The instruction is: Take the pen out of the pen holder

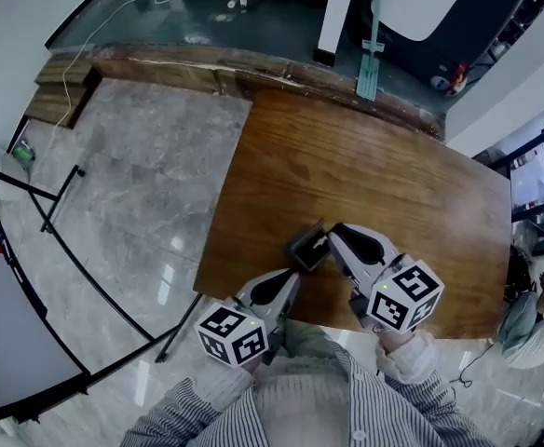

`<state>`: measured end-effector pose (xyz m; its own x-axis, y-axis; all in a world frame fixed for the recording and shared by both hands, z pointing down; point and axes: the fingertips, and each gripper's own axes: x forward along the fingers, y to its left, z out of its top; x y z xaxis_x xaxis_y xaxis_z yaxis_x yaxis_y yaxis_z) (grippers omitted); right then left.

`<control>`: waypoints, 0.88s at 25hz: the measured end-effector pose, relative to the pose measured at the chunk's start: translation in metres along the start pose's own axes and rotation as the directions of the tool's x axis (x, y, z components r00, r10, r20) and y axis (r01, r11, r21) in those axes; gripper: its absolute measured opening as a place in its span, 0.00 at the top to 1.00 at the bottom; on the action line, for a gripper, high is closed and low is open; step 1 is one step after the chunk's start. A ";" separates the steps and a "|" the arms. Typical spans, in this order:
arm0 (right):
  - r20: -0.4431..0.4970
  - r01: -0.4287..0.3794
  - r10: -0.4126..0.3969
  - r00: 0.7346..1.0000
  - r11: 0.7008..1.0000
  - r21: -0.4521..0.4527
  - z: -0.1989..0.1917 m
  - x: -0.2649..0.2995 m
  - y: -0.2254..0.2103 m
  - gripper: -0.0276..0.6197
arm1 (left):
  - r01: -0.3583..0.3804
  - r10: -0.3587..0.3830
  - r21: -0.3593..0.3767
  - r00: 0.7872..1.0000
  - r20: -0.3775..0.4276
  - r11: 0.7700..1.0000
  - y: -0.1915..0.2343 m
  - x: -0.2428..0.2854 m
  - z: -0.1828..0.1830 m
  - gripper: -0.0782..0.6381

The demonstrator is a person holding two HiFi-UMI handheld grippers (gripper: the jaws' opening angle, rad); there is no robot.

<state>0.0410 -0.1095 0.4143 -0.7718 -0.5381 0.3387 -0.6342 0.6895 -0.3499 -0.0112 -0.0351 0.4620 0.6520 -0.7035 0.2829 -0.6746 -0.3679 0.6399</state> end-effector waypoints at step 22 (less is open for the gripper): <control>0.175 0.016 -0.029 0.984 0.997 0.072 0.014 -0.064 0.030 0.88 | 0.005 -0.004 0.202 1.000 -0.004 0.979 -0.026 -0.015 0.028 0.88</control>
<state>0.0707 -0.0610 0.3700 -0.7494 -0.6341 0.1905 -0.6482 0.6439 -0.4064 -0.0130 -0.0325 0.4209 0.6559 -0.6998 0.2829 -0.7276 -0.4863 0.4839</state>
